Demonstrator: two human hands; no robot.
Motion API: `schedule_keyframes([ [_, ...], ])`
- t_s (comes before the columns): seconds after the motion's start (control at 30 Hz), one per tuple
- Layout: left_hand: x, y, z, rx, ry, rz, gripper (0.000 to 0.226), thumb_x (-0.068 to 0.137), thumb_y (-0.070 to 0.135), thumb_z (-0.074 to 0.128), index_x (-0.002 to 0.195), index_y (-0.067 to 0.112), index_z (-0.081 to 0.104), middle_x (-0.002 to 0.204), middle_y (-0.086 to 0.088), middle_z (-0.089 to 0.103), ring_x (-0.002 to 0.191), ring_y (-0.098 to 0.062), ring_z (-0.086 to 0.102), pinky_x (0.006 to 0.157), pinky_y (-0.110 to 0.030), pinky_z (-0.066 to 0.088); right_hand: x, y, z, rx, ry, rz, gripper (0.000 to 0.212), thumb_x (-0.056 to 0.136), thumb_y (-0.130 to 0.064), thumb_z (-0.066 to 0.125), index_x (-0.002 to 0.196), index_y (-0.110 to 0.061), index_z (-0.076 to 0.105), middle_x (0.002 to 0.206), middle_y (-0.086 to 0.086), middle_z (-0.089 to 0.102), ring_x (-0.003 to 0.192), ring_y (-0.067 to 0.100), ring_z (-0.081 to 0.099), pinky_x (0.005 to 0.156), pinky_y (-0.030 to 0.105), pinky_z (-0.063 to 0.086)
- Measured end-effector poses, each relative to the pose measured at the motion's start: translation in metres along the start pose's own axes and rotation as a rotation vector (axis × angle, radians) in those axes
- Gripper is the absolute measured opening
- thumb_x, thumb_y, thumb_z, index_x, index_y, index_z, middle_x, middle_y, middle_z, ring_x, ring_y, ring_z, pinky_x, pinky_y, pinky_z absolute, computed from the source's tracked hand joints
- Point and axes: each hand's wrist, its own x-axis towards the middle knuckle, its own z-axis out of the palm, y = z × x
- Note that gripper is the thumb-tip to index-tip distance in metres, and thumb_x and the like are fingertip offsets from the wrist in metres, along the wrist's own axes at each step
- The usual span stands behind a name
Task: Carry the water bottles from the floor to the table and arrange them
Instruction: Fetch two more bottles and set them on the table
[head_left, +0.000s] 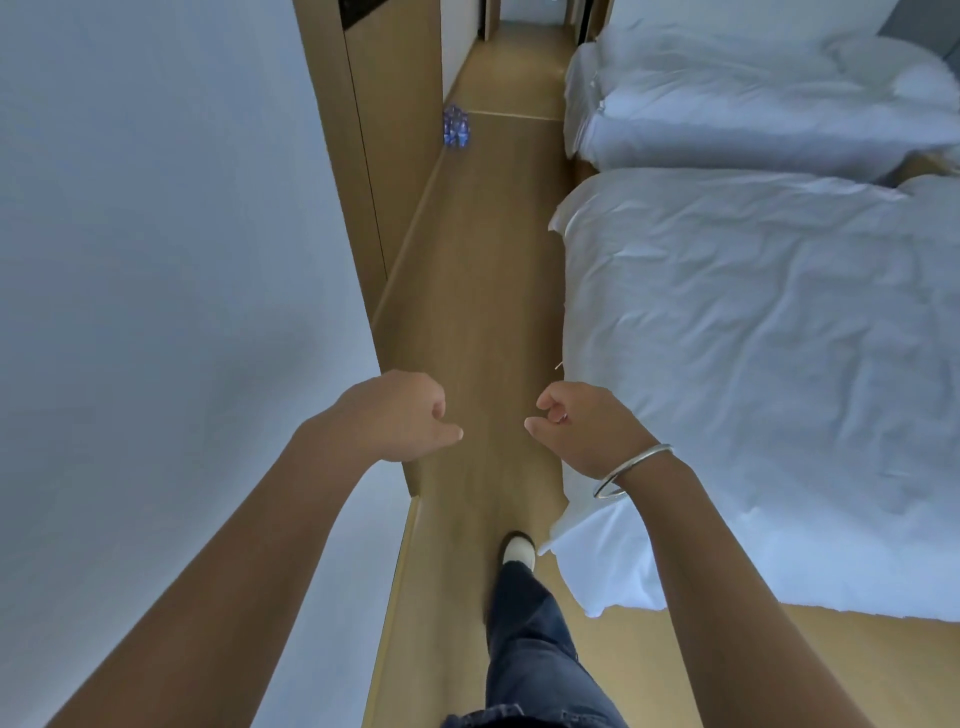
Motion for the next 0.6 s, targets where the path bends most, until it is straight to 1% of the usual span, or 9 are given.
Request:
schedule_keyframes([
  [0.1,0.05,0.005,-0.02,-0.018,-0.006,0.013,0.036,0.087,0.043,0.052,0.095,0.01,0.063,0.099,-0.011,0.065,0.087,-0.022,0.062,0.076,-0.035,0.05,0.048,0.015,-0.01,-0.02,-0.011,-0.002,0.031,0.088,-0.032,0.056,0.11,-0.01,0.058,0.104,0.005,0.059,0.097,0.02,0.056,0.089,0.033,0.046],
  [0.17,0.087,0.01,-0.037,-0.033,0.009,0.021,0.035,0.087,0.045,0.053,0.095,0.012,0.062,0.099,-0.009,0.065,0.089,-0.022,0.062,0.079,-0.036,0.05,0.085,0.026,-0.023,-0.032,-0.008,-0.004,0.032,0.088,-0.032,0.055,0.11,-0.009,0.058,0.106,0.006,0.06,0.098,0.021,0.056,0.089,0.034,0.046],
  [0.2,0.107,0.013,-0.048,-0.035,0.025,0.023,0.035,0.087,0.045,0.053,0.097,0.013,0.062,0.099,-0.007,0.065,0.089,-0.021,0.062,0.081,-0.037,0.05,0.105,0.031,-0.031,-0.039,-0.003,-0.007,0.032,0.088,-0.032,0.055,0.11,-0.009,0.058,0.106,0.007,0.06,0.099,0.022,0.056,0.089,0.034,0.046],
  [0.27,0.144,0.019,-0.072,-0.038,0.048,0.027,0.037,0.088,0.047,0.053,0.108,0.017,0.06,0.105,0.0,0.062,0.093,-0.017,0.059,0.084,-0.035,0.05,0.144,0.041,-0.049,-0.05,0.009,-0.012,0.033,0.088,-0.033,0.055,0.111,-0.01,0.058,0.109,0.007,0.061,0.101,0.022,0.056,0.09,0.034,0.046],
  [0.33,0.18,0.023,-0.095,-0.046,0.058,0.031,0.043,0.089,0.048,0.052,0.12,0.019,0.057,0.113,0.002,0.059,0.098,-0.014,0.056,0.086,-0.031,0.048,0.184,0.05,-0.068,-0.043,0.031,-0.014,0.034,0.089,-0.033,0.055,0.114,-0.01,0.058,0.112,0.008,0.06,0.102,0.021,0.056,0.09,0.031,0.045],
  [0.37,0.198,0.025,-0.105,-0.048,0.067,0.029,0.045,0.089,0.048,0.052,0.123,0.018,0.055,0.116,0.002,0.058,0.1,-0.014,0.055,0.086,-0.029,0.047,0.203,0.054,-0.077,-0.038,0.046,-0.018,0.035,0.089,-0.033,0.055,0.114,-0.01,0.058,0.113,0.008,0.06,0.103,0.021,0.056,0.09,0.03,0.044],
  [0.5,0.258,0.025,-0.127,-0.067,0.094,0.0,0.048,0.089,0.049,0.051,0.126,0.019,0.053,0.123,0.001,0.056,0.106,-0.015,0.054,0.081,-0.026,0.042,0.266,0.071,-0.1,-0.035,0.05,-0.017,0.034,0.089,-0.032,0.055,0.115,-0.01,0.058,0.114,0.008,0.059,0.104,0.022,0.055,0.089,0.028,0.042],
  [0.6,0.297,0.027,-0.131,-0.071,0.045,-0.024,0.049,0.088,0.05,0.051,0.126,0.019,0.053,0.124,0.001,0.056,0.106,-0.014,0.054,0.083,-0.026,0.042,0.299,0.082,-0.107,-0.058,-0.005,-0.017,0.034,0.089,-0.032,0.054,0.112,-0.007,0.058,0.112,0.01,0.06,0.103,0.024,0.056,0.09,0.032,0.045],
])
